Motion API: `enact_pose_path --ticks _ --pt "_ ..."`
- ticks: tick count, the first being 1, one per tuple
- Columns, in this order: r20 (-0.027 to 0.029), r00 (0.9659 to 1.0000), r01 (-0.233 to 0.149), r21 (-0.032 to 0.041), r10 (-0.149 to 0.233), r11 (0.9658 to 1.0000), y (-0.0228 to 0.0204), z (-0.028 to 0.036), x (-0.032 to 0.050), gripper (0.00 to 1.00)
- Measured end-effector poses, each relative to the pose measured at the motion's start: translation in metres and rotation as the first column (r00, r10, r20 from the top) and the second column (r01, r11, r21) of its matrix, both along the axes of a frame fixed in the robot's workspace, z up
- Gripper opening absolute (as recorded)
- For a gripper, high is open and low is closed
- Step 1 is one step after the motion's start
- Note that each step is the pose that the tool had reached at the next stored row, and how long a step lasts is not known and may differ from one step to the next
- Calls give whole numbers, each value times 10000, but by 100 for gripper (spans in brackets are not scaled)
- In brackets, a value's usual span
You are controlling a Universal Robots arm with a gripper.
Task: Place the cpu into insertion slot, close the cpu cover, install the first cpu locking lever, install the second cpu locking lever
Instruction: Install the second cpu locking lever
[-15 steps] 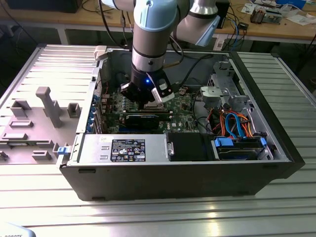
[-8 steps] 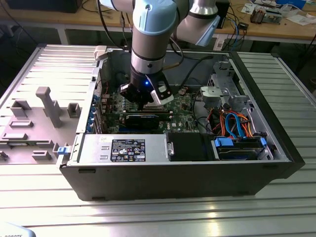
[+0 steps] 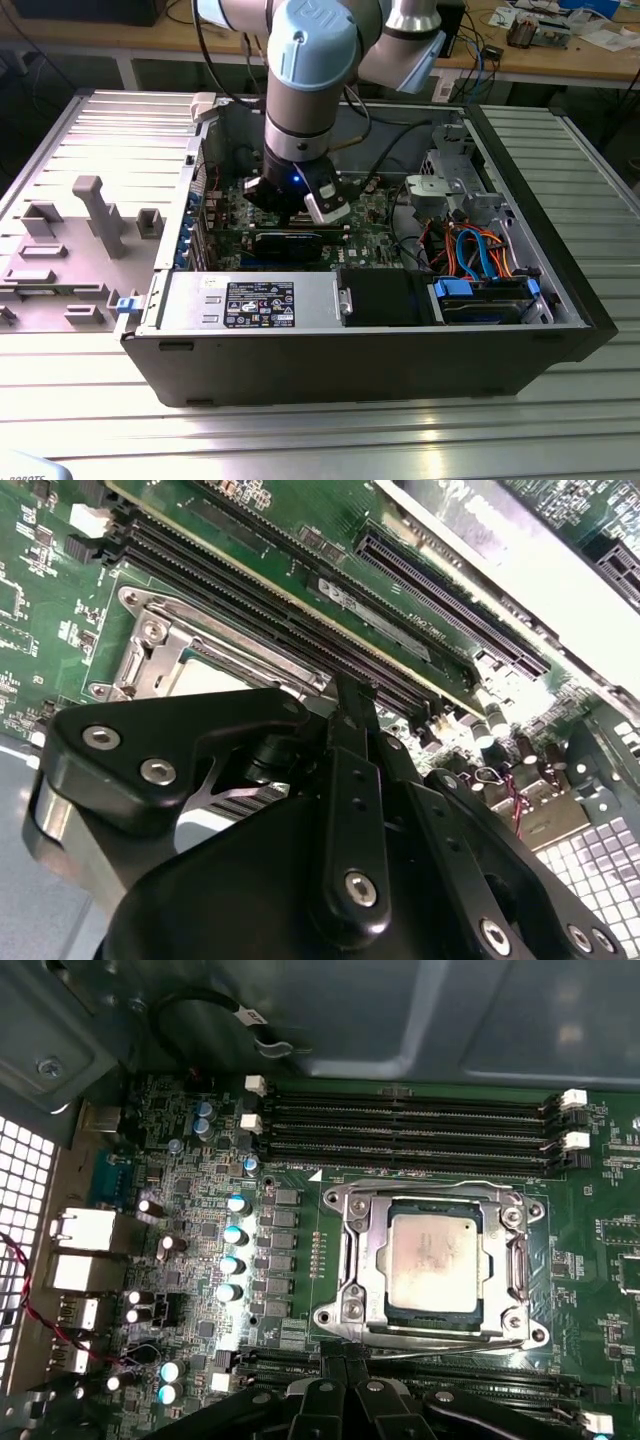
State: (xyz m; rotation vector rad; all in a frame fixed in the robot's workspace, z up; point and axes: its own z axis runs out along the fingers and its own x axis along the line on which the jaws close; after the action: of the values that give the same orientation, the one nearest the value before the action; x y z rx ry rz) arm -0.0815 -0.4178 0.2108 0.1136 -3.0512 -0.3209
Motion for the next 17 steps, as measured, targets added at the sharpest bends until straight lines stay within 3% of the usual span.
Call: enact_pose_path --ticks 6,8,14,17 --pt "-2 10000 1 278 -1 9996 -10 -72 -37 11" --pt "-1 10000 0 432 0 9991 -10 -99 -38 11" --pt "-1 10000 1 773 -1 9970 -10 -115 -57 11" --pt "2 10000 0 812 0 9967 -11 -146 -56 11"
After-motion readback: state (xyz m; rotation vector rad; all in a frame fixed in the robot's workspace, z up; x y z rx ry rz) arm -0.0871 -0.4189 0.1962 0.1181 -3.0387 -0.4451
